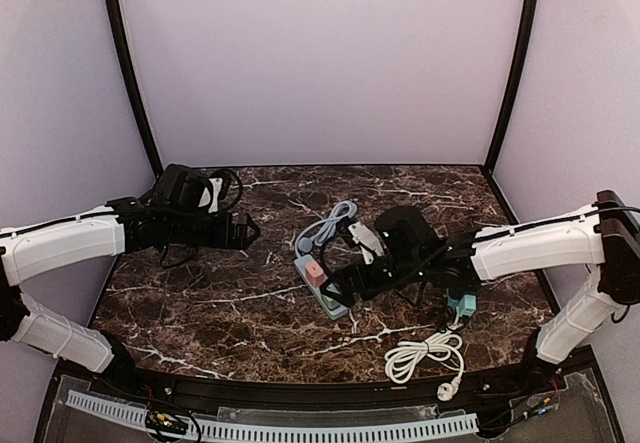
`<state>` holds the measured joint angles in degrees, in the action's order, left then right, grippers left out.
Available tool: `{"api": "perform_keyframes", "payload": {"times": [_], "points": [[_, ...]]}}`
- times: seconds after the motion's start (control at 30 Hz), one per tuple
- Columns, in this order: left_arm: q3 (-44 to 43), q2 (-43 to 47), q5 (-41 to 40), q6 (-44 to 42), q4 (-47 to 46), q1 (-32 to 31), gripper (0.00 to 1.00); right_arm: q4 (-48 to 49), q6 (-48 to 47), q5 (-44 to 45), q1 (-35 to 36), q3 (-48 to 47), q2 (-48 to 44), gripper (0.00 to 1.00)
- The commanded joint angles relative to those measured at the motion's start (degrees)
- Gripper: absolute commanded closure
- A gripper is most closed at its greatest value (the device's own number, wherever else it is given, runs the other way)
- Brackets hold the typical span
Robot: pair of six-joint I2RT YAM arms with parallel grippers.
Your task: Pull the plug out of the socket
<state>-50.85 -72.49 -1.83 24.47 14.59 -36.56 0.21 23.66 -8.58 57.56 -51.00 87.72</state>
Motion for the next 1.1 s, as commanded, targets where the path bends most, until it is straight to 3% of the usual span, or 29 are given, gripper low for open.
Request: {"api": "perform_keyframes", "payload": {"times": [0.0,0.37,0.6,0.93,1.07], "points": [[-1.11,-0.45,1.34,0.42,-1.29,-0.18,0.00,0.49,0.77,12.34,3.87,2.90,-0.58,0.01],[-1.19,-0.77,3.57,1.86,-3.43,-0.22,0.00,5.23,-1.74,22.91,9.46,2.71,9.85,0.02],[-0.54,-1.21,4.48,2.20,-4.62,-0.27,0.00,8.19,-1.48,26.36,9.90,3.27,13.55,0.10],[-0.08,-1.28,2.61,2.46,-4.45,-0.27,0.00,11.30,-6.52,24.96,10.17,1.96,17.53,0.48],[0.25,-1.02,2.50,1.48,-3.40,-0.31,0.00,11.99,-9.45,24.51,10.25,-0.38,19.88,0.57]]}}
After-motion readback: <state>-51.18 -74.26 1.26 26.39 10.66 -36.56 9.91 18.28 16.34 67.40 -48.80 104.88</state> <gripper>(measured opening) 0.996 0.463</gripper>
